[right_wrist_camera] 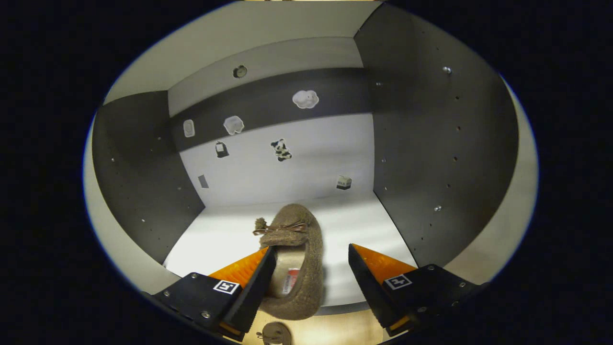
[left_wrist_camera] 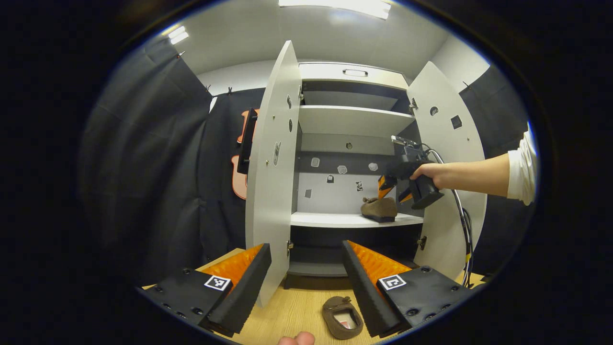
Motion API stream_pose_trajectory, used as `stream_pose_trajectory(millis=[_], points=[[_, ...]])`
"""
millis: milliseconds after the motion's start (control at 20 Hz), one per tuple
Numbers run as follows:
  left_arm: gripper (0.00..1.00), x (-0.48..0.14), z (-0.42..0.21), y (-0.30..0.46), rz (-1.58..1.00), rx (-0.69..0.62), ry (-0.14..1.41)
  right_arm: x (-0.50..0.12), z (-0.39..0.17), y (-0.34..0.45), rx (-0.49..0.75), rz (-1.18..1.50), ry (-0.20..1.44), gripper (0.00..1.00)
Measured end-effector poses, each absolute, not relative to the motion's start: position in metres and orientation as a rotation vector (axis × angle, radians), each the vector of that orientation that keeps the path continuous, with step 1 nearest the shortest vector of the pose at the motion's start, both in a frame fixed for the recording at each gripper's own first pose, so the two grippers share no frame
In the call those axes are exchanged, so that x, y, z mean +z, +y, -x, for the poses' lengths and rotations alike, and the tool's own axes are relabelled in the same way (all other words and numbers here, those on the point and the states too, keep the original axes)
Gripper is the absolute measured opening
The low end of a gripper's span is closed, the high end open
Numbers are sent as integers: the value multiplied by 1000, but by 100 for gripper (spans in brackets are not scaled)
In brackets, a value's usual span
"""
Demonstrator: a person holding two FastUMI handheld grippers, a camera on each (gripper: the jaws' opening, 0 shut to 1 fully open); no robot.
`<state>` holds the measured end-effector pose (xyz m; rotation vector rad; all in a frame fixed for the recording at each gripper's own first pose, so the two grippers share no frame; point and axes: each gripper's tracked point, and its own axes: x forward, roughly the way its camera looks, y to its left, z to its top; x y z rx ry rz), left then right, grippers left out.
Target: Grab one shoe with the right hand and put it into the shoe cabinet, grab the other shoe with the left hand and put it into the shoe cabinet; then close the right door with the right hand and the left door with the left hand.
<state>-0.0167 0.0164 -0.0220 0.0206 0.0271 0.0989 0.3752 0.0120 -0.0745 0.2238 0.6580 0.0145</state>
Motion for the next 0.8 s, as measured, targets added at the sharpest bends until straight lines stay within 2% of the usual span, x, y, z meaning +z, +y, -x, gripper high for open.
stream_pose_trajectory(millis=[100,350,500,600,750,800], points=[[99,-17,21,14,-24,90,16,-54,-363,23,46,-245,632,94],[94,-8,34,7,-14,62,-4,1,-316,49,131,-233,527,94],[96,-5,44,2,8,37,-6,24,-275,62,178,-215,448,94],[99,0,49,-4,38,3,-24,30,-247,63,172,-167,383,94],[94,4,54,-1,33,8,-33,28,-202,56,131,-88,265,94],[96,5,56,0,30,12,-31,26,-184,56,123,-71,231,94]])
